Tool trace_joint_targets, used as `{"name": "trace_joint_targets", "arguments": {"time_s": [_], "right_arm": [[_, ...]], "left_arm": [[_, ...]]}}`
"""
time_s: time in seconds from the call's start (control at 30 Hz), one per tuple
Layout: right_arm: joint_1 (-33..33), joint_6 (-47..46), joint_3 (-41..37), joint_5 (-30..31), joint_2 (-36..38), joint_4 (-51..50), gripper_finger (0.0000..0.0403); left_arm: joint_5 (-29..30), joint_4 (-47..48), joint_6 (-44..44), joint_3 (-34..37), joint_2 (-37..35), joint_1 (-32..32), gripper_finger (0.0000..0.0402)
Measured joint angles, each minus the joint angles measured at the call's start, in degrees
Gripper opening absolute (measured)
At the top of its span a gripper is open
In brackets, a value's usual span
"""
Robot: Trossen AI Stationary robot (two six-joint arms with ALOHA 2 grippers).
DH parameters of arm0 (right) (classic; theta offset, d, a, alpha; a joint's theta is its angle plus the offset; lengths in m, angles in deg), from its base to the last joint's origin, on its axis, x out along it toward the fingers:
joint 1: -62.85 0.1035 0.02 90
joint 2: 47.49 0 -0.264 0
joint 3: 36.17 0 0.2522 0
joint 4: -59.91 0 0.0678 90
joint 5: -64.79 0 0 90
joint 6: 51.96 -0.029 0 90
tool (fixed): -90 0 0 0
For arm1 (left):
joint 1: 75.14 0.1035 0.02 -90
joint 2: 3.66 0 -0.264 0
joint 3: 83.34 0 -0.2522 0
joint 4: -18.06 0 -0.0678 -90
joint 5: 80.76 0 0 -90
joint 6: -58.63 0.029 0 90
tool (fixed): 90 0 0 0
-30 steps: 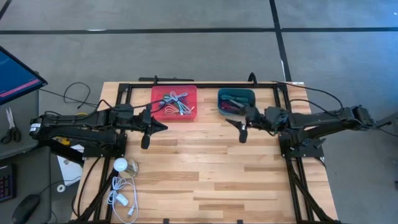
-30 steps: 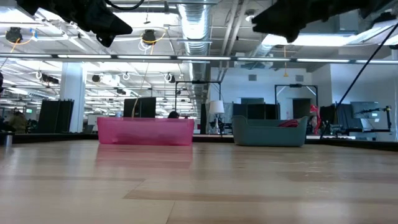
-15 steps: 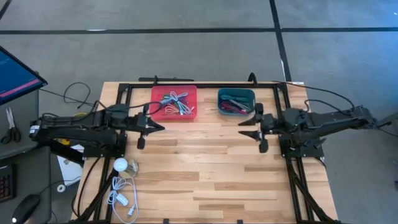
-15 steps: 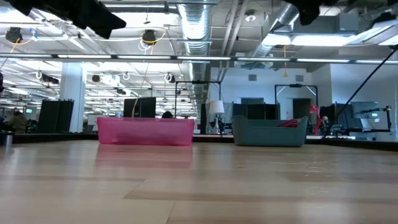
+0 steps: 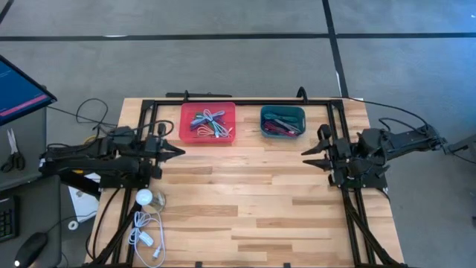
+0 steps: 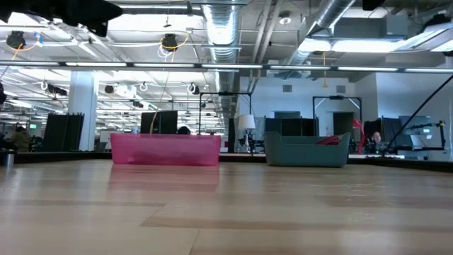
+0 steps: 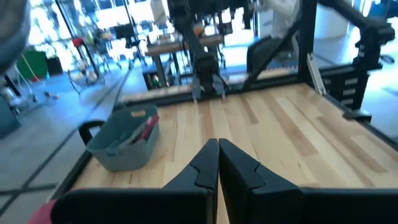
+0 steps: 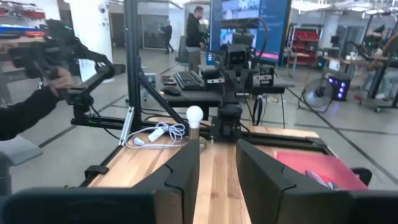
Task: Pick & Place USB Port
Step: Return to Home Position
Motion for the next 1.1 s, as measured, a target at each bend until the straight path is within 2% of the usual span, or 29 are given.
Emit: {"name": "trace_joint_targets", "arguments": {"time_s": [0.23, 0.37, 0.67, 0.93, 1.1], "right_arm": [[1.4, 1.8, 0.0, 0.2, 2.1, -0.1, 0.0084], [1.4, 1.8, 0.0, 0.2, 3.0, -1.6, 0.0074], [1.3, 1.8, -1.0, 2.4, 7.0, -1.6, 0.0058], [0.3, 1.5, -12.0, 3.1, 18.7, 5.3, 0.0058], [0.4, 1.3, -16.1, 2.9, 27.9, 5.8, 0.0058]], "left_arm": [[0.0, -0.2, 0.0, 3.3, -8.7, 0.0, 0.0011], [-2.0, -0.2, 0.0, 5.0, -12.5, 0.0, 0.0011], [-2.9, -0.4, 0.0, 6.4, -12.2, 0.0, 0.0011], [-2.8, -1.6, -0.2, 7.0, -12.3, 0.0, 0.0011], [-2.9, -1.6, -0.2, 7.0, -12.3, 0.0, 0.0011]]}}
